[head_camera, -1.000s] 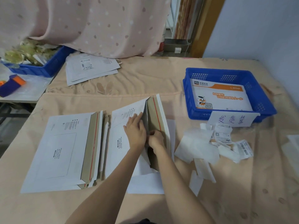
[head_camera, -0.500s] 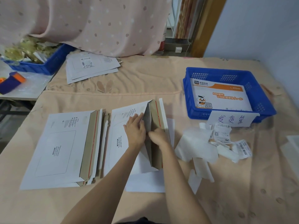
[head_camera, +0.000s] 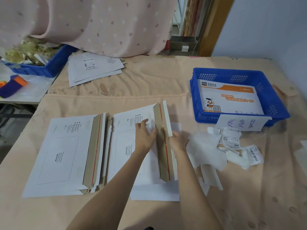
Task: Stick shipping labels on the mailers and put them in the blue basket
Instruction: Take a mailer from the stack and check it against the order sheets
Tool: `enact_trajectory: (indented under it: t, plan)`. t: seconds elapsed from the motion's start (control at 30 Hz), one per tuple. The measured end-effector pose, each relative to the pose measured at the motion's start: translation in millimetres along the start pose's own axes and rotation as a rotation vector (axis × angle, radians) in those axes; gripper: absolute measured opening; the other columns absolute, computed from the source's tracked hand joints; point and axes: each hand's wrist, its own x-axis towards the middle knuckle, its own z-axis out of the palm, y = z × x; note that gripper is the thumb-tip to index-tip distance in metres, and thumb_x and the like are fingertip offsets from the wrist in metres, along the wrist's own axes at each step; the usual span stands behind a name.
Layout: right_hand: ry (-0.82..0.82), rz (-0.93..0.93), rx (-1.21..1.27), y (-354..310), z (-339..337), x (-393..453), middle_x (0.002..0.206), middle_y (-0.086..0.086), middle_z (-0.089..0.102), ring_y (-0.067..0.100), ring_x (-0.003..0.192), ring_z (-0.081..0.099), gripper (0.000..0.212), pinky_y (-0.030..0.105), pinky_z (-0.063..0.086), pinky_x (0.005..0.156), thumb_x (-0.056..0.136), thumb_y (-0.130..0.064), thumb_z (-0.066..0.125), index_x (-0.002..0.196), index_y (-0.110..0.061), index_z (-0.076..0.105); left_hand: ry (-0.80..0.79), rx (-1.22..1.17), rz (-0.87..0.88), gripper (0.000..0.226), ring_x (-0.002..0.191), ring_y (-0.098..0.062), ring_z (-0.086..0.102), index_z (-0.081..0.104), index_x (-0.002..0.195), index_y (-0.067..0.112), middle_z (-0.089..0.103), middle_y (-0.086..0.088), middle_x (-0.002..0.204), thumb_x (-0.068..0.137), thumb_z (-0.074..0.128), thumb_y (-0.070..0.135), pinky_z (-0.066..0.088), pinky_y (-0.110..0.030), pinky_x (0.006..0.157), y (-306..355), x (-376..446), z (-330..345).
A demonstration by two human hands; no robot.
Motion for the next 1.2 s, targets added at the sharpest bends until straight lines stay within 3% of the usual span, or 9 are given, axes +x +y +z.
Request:
enact_trajectory:
  t: [0.2, 0.37, 0.53, 0.63, 0.73, 0.87, 0.93, 1.07, 1.2]
  plan:
    - [0.037, -0.049, -0.059, 6.7, 2.5, 13.2, 0.095, 0.005, 0.064, 0.027, 0.092, 0.062, 0.029, 0.043, 0.052, 0.089, 0.092, -0.001, 0.043, 0.111, -0.009, 0.062, -0.245, 0.225, -0.091, 0.035, 0.113, -0.024, 0.056, 0.056, 0.126, 0.009, 0.06, -0.01, 0.124, 0.093, 0.055, 0.02, 0.043, -0.028, 0.092, -7.3, 42.2, -10.8]
    - [0.044, -0.097, -0.155, 2.5, -0.3, 31.8, 0.11, 0.005, 0.066, 0.021, 0.093, 0.061, 0.031, 0.029, 0.049, 0.077, 0.094, -0.004, 0.041, 0.117, -0.014, 0.06, -0.022, 0.344, 0.03, 0.049, 0.115, -0.029, 0.052, 0.046, 0.135, 0.01, 0.042, -0.012, 0.136, 0.088, 0.06, 0.013, 0.045, -0.036, 0.09, -2.8, 74.0, -25.1]
    - [0.006, -0.139, -0.243, -18.3, -10.0, 54.2, 0.128, 0.008, 0.058, 0.028, 0.111, 0.056, 0.043, 0.033, 0.046, 0.089, 0.095, -0.005, 0.037, 0.133, -0.016, 0.053, 0.116, 0.393, 0.092, 0.078, 0.135, -0.032, 0.031, 0.031, 0.146, 0.015, 0.026, -0.015, 0.15, 0.081, 0.072, 0.028, 0.033, -0.043, 0.108, 0.8, 101.3, -42.6]
    - [0.012, -0.204, -0.373, -31.8, -17.4, 65.0, 0.125, 0.007, 0.061, 0.028, 0.11, 0.056, 0.044, 0.031, 0.042, 0.091, 0.095, -0.009, 0.037, 0.134, -0.023, 0.053, 0.101, 0.412, 0.048, 0.086, 0.136, -0.032, 0.031, 0.026, 0.149, 0.018, 0.032, -0.014, 0.15, 0.08, 0.072, 0.041, 0.026, -0.045, 0.112, -2.5, 111.7, -46.9]
    - [-0.021, -0.26, -0.435, -45.9, -24.5, 72.6, 0.114, 0.008, 0.065, 0.027, 0.1, 0.058, 0.039, 0.025, 0.036, 0.077, 0.096, -0.008, 0.038, 0.125, -0.022, 0.059, 0.057, 0.451, -0.026, 0.089, 0.131, -0.033, 0.039, 0.02, 0.15, 0.019, 0.045, -0.013, 0.143, 0.081, 0.069, 0.046, 0.028, -0.046, 0.11, -8.0, 118.3, -46.7]
    - [0.103, -0.375, -0.574, -54.9, -24.1, 86.6, 0.11, 0.005, 0.068, 0.028, 0.1, 0.058, 0.038, 0.035, 0.04, 0.091, 0.097, -0.008, 0.039, 0.123, -0.023, 0.062, 0.134, 0.201, -0.112, 0.068, 0.108, -0.029, 0.057, 0.038, 0.14, 0.021, 0.057, -0.009, 0.121, 0.081, 0.069, 0.029, 0.048, -0.041, 0.089, -14.6, 111.5, -45.9]
    - [0.142, -0.396, -0.566, -55.7, -17.9, 92.4, 0.115, 0.002, 0.068, 0.025, 0.106, 0.059, 0.04, 0.036, 0.038, 0.098, 0.095, -0.007, 0.042, 0.124, -0.025, 0.063, 0.197, 0.086, -0.181, 0.05, 0.094, -0.027, 0.061, 0.05, 0.129, 0.019, 0.062, -0.006, 0.105, 0.082, 0.067, 0.02, 0.046, -0.032, 0.074, -14.2, 104.2, -44.7]
    - [0.137, -0.493, -0.663, -59.4, 3.3, 89.7, 0.119, -0.008, 0.064, 0.019, 0.112, 0.055, 0.057, 0.039, 0.024, 0.108, 0.082, -0.006, 0.049, 0.131, -0.035, 0.055, 0.232, -0.019, -0.296, 0.031, 0.079, -0.025, 0.06, 0.062, 0.113, 0.012, 0.063, -0.004, 0.092, 0.083, 0.067, 0.013, 0.045, -0.03, 0.069, -17.2, 89.0, -38.6]
    - [0.031, -0.58, -0.748, -58.5, 24.1, 80.5, 0.13, -0.009, 0.056, 0.016, 0.125, 0.043, 0.06, 0.041, 0.016, 0.112, 0.079, -0.01, 0.055, 0.134, -0.034, 0.05, 0.212, -0.004, -0.408, 0.026, 0.077, -0.025, 0.06, 0.062, 0.108, 0.013, 0.067, -0.005, 0.096, 0.082, 0.066, 0.017, 0.043, -0.028, 0.064, -32.8, 73.3, -34.9]
